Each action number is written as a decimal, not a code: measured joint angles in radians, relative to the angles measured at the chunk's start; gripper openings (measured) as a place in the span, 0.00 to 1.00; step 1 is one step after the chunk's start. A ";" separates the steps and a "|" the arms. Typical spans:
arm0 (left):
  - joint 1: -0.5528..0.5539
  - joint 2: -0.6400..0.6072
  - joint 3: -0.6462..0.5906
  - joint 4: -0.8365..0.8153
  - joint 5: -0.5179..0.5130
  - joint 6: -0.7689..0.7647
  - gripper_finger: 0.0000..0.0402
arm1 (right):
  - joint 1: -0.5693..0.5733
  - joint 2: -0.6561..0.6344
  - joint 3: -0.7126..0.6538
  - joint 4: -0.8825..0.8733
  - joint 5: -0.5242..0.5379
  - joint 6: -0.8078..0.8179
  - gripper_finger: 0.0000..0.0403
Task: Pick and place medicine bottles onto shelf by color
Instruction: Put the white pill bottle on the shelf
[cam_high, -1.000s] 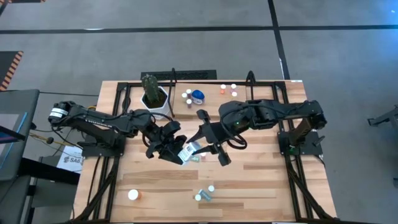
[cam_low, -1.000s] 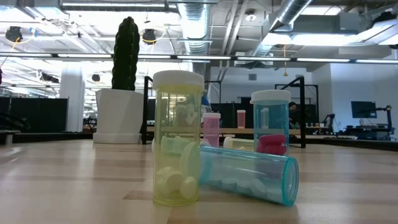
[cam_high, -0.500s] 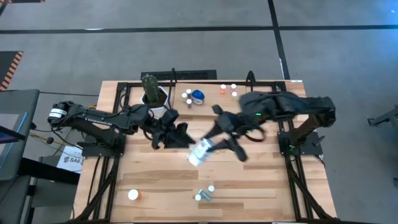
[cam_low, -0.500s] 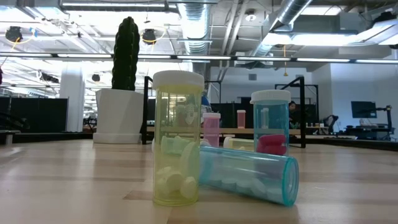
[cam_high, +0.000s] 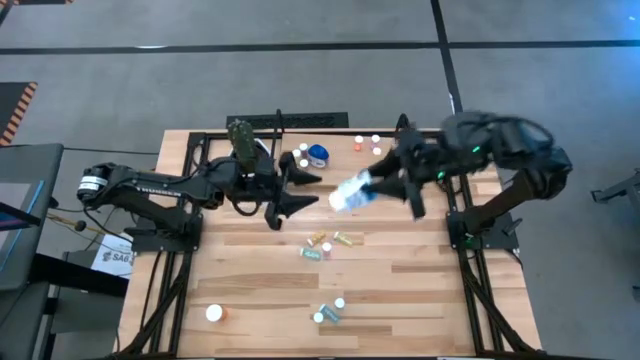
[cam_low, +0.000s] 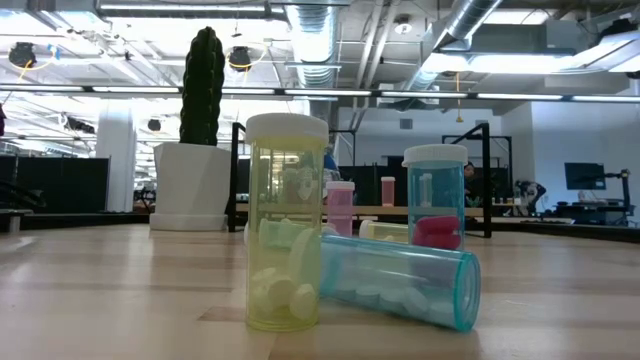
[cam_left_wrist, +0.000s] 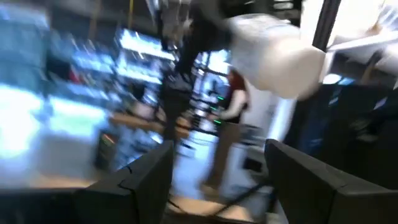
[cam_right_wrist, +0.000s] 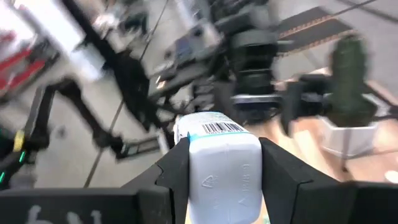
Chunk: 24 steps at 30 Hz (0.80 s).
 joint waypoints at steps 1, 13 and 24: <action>-0.004 0.001 0.018 -0.010 -0.019 0.060 0.59 | -0.009 -0.015 0.000 -0.011 0.015 0.019 0.41; -0.081 0.134 0.431 -0.411 -0.393 0.749 0.59 | -0.115 -0.069 0.000 -0.097 0.055 0.084 0.42; -0.083 0.272 0.586 -0.435 -0.477 0.830 0.59 | -0.224 -0.084 0.000 -0.107 0.020 0.040 0.42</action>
